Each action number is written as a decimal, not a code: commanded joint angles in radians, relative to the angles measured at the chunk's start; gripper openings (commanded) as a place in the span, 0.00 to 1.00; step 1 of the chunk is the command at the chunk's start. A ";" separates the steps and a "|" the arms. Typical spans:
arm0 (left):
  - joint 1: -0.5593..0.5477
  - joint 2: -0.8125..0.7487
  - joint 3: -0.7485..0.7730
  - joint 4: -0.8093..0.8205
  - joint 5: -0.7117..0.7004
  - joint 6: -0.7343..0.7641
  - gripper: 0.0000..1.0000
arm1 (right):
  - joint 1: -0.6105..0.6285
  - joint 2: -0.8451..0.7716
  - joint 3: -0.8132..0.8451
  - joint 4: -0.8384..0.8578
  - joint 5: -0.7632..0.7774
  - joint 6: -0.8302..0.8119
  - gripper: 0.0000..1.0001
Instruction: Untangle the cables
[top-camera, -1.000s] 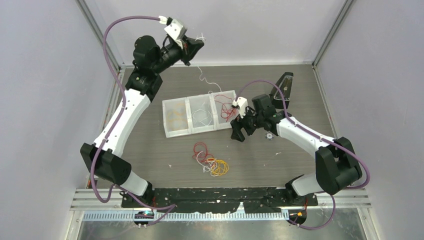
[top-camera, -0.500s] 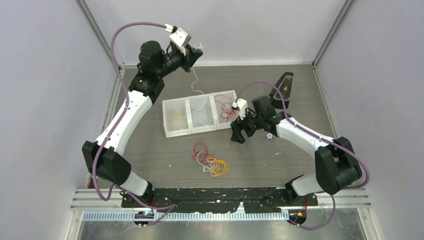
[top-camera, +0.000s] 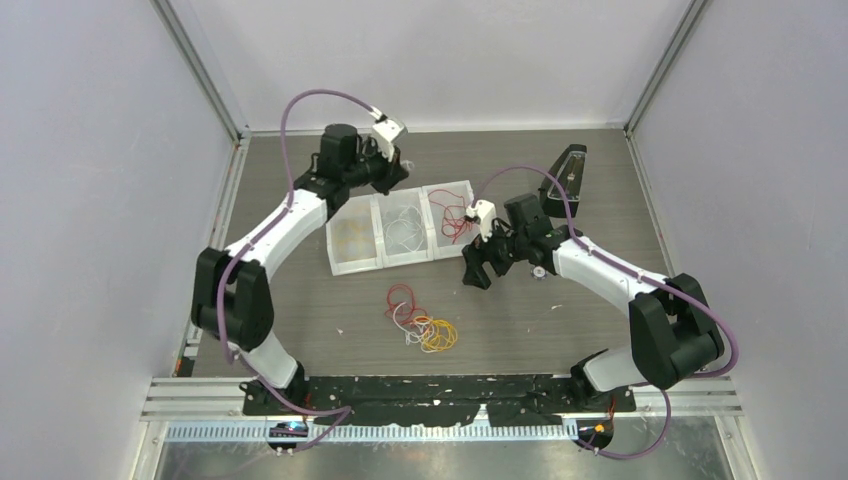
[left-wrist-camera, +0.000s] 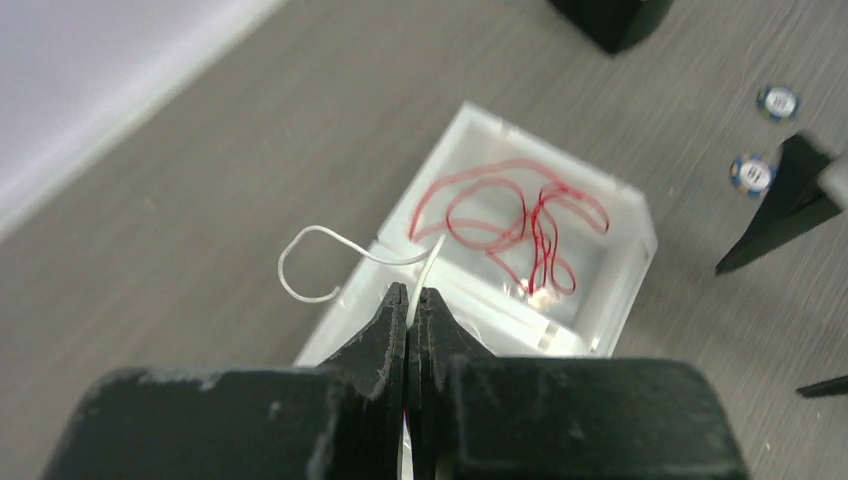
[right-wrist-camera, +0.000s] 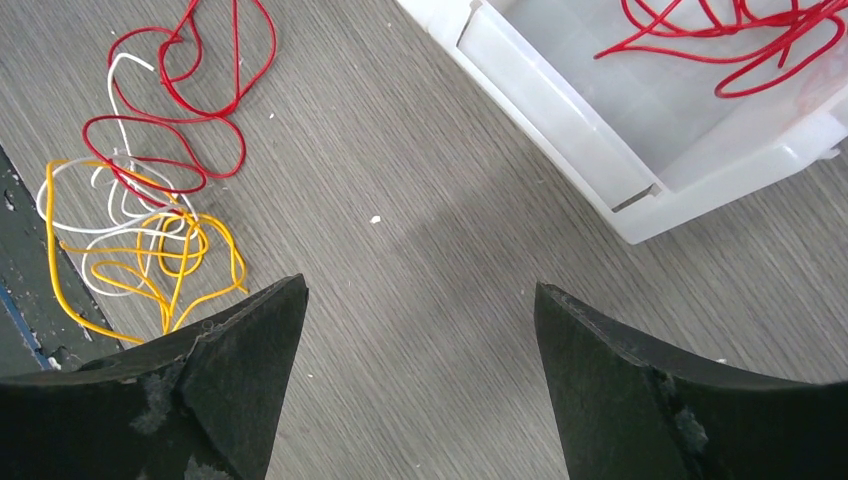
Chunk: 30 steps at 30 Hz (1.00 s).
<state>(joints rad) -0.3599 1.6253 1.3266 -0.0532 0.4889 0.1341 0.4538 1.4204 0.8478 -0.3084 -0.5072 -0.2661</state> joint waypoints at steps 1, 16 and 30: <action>-0.005 0.075 -0.001 -0.084 -0.023 0.042 0.00 | -0.010 -0.009 -0.011 0.028 -0.013 0.004 0.90; -0.024 0.191 -0.030 -0.172 0.006 -0.105 0.00 | -0.034 -0.002 -0.031 0.028 -0.020 -0.002 0.90; -0.050 -0.057 -0.040 -0.174 0.043 -0.097 0.00 | -0.040 -0.022 -0.048 0.028 -0.020 -0.001 0.90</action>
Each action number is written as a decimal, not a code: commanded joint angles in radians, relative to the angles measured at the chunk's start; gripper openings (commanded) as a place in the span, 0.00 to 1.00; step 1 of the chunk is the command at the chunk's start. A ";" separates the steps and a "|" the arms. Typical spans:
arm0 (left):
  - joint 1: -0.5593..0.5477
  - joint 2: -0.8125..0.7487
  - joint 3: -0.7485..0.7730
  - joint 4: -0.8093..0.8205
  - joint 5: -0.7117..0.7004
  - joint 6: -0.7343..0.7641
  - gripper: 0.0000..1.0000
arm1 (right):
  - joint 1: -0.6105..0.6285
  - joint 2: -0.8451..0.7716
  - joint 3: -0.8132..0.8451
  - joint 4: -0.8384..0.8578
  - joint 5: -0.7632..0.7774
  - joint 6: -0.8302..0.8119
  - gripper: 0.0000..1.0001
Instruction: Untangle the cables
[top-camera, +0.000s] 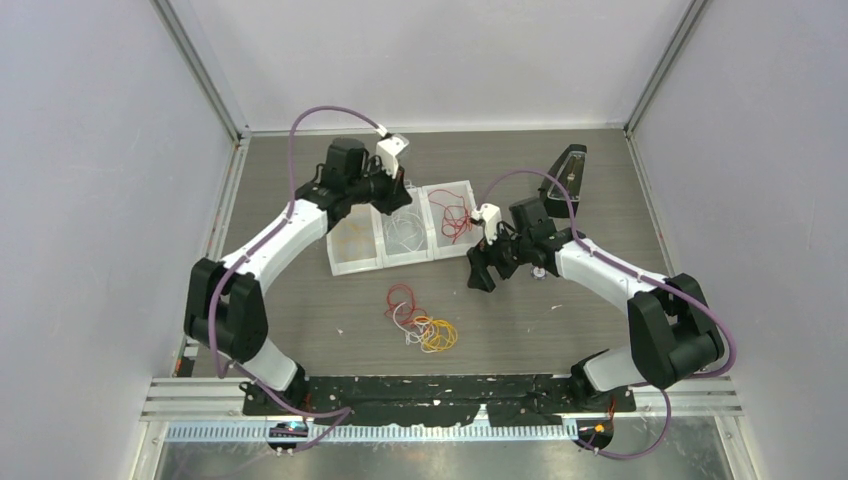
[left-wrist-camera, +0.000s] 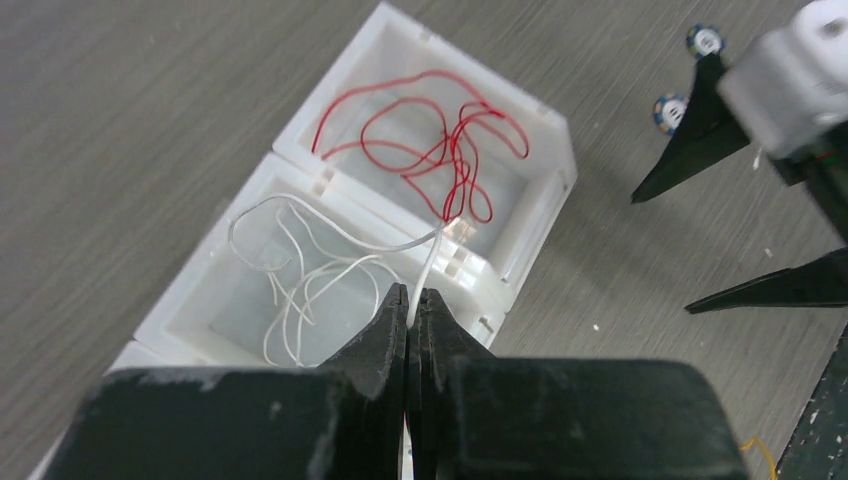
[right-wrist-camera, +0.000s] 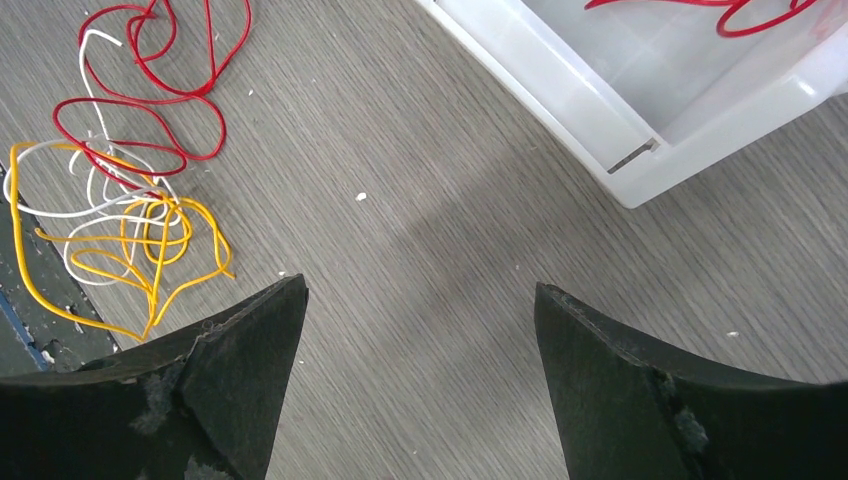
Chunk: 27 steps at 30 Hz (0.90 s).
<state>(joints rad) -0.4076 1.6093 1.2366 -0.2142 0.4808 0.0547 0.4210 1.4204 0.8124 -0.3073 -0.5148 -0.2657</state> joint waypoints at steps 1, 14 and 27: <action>-0.002 -0.033 0.061 -0.037 0.054 -0.020 0.00 | -0.007 -0.023 -0.014 0.026 -0.013 -0.001 0.90; 0.004 0.141 0.148 -0.124 0.027 -0.177 0.00 | -0.011 -0.018 -0.023 0.027 -0.018 -0.013 0.91; 0.056 0.365 0.400 -0.281 -0.070 -0.153 0.06 | -0.038 -0.036 0.055 -0.105 -0.017 -0.085 0.93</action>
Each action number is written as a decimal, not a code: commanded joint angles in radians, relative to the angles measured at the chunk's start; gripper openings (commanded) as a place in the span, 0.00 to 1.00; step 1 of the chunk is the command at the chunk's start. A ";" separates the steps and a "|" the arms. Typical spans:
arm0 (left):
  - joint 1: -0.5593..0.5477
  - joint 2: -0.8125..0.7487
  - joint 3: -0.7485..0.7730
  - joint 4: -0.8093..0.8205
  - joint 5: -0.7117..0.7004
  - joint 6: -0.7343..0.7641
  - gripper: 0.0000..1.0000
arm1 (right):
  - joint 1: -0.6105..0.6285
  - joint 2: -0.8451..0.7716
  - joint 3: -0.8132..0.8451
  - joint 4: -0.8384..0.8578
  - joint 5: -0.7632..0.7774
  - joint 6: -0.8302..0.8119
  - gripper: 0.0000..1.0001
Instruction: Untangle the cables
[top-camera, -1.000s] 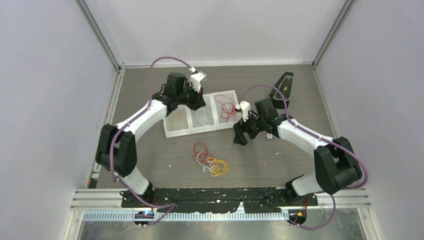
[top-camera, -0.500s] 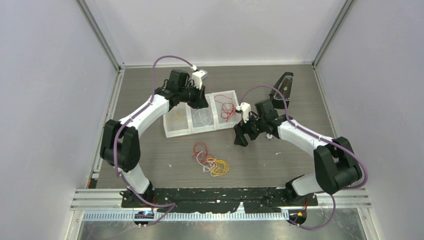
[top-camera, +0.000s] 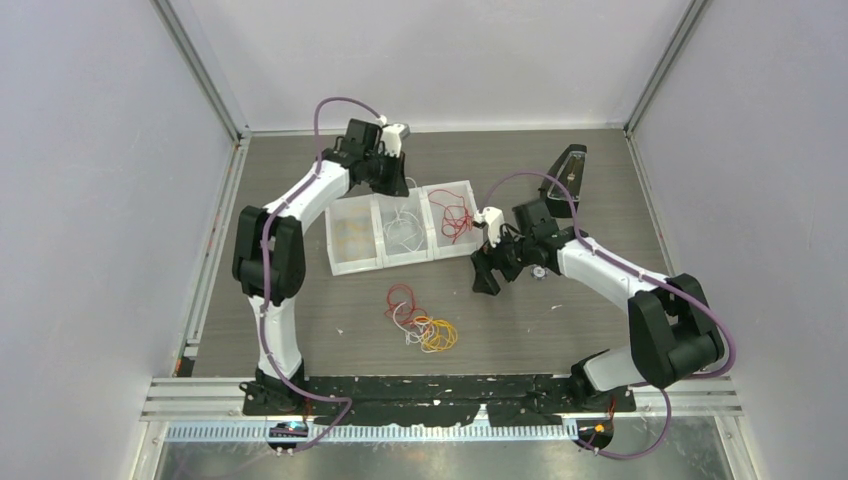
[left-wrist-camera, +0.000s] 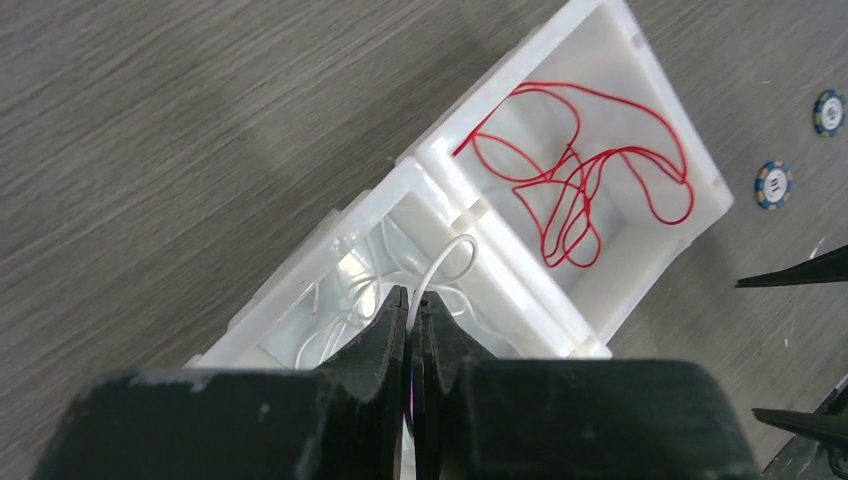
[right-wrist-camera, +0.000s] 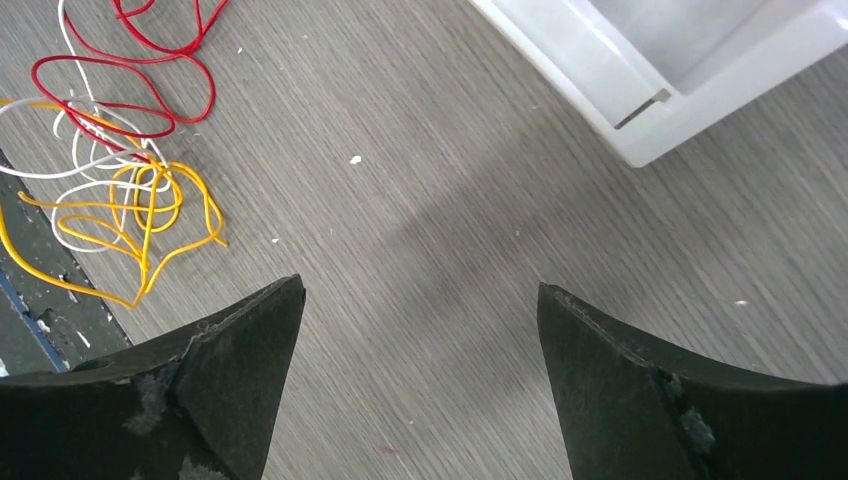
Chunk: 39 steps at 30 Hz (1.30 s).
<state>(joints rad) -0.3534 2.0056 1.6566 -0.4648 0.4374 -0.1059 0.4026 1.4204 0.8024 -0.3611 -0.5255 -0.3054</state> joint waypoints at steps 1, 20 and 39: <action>0.002 -0.039 -0.029 -0.035 -0.029 0.018 0.06 | -0.025 -0.039 0.068 -0.060 -0.006 -0.048 0.93; -0.013 -0.297 0.050 -0.221 -0.075 0.195 0.99 | -0.040 -0.151 0.095 -0.175 0.016 -0.114 0.94; -0.160 -1.013 -0.826 -0.155 0.203 0.792 0.74 | 0.192 -0.020 0.199 -0.262 -0.202 -0.022 0.86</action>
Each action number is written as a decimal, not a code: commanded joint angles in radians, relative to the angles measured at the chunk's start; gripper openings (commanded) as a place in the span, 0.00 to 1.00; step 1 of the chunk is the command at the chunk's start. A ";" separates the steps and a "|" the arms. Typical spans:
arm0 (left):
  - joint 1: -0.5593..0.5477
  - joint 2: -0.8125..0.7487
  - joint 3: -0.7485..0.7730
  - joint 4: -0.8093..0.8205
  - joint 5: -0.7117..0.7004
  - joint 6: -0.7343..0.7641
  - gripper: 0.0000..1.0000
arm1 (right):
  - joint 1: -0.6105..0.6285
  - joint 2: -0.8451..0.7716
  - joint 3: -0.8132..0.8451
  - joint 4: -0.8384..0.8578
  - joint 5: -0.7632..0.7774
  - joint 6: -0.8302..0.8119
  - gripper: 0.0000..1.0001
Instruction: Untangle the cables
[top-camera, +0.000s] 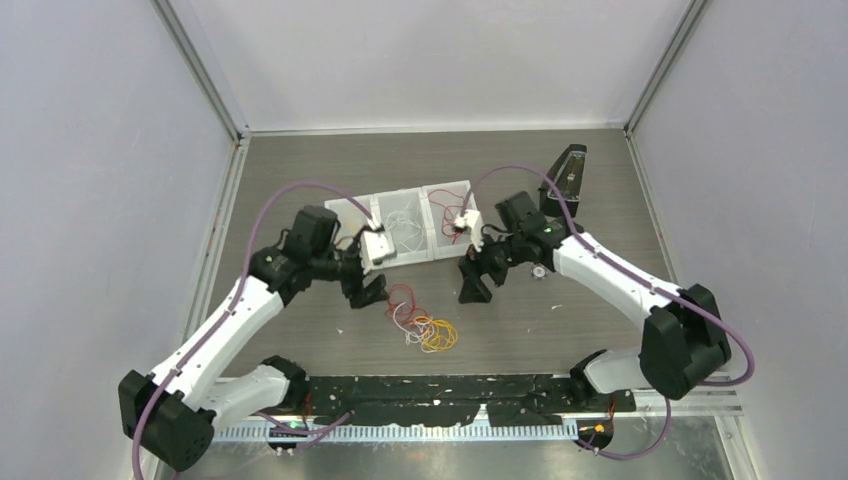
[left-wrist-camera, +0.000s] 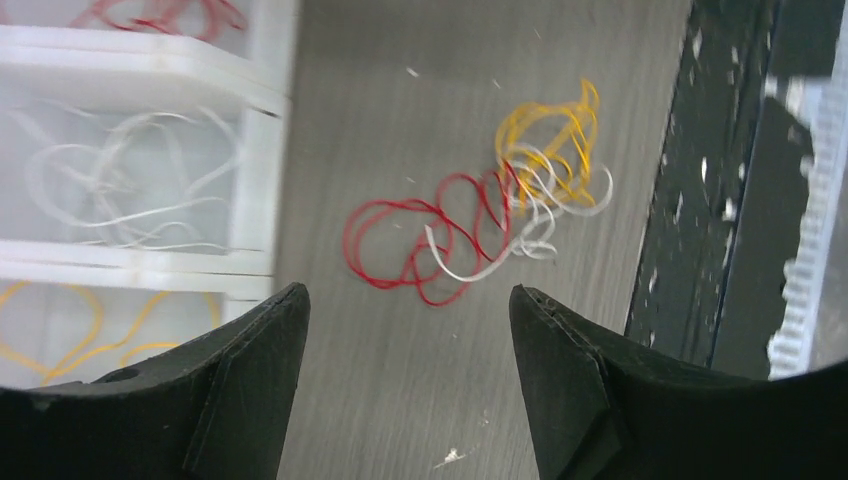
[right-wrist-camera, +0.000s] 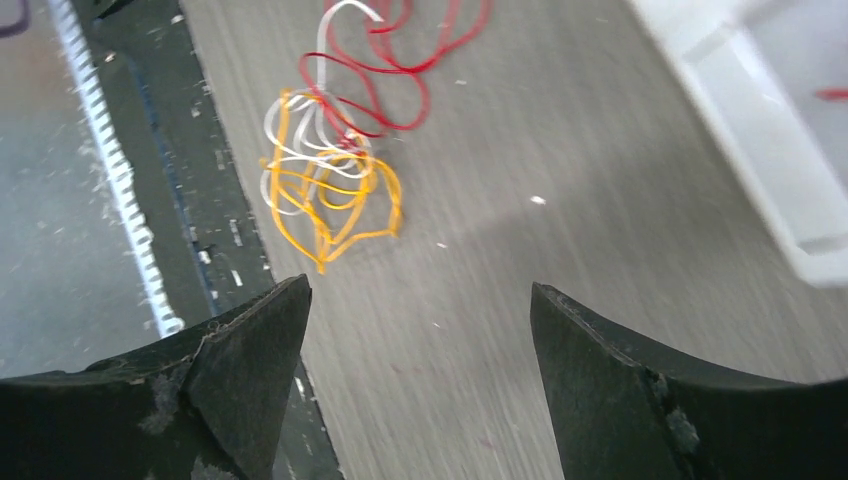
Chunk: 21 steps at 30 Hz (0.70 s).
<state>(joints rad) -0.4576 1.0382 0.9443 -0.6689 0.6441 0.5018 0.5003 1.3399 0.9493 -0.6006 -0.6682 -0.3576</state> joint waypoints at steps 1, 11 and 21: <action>-0.069 -0.060 -0.147 0.074 -0.011 0.214 0.73 | 0.113 0.072 0.052 -0.018 -0.051 0.030 0.85; -0.094 0.037 -0.231 0.235 -0.104 0.435 0.64 | 0.244 0.181 0.001 0.046 0.082 -0.030 0.54; -0.032 0.043 -0.257 0.283 -0.012 0.402 0.63 | 0.251 0.007 -0.061 -0.052 0.241 -0.277 0.06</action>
<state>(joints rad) -0.5011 1.1229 0.6838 -0.4423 0.5514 0.8719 0.7448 1.4513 0.8864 -0.6071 -0.5064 -0.5072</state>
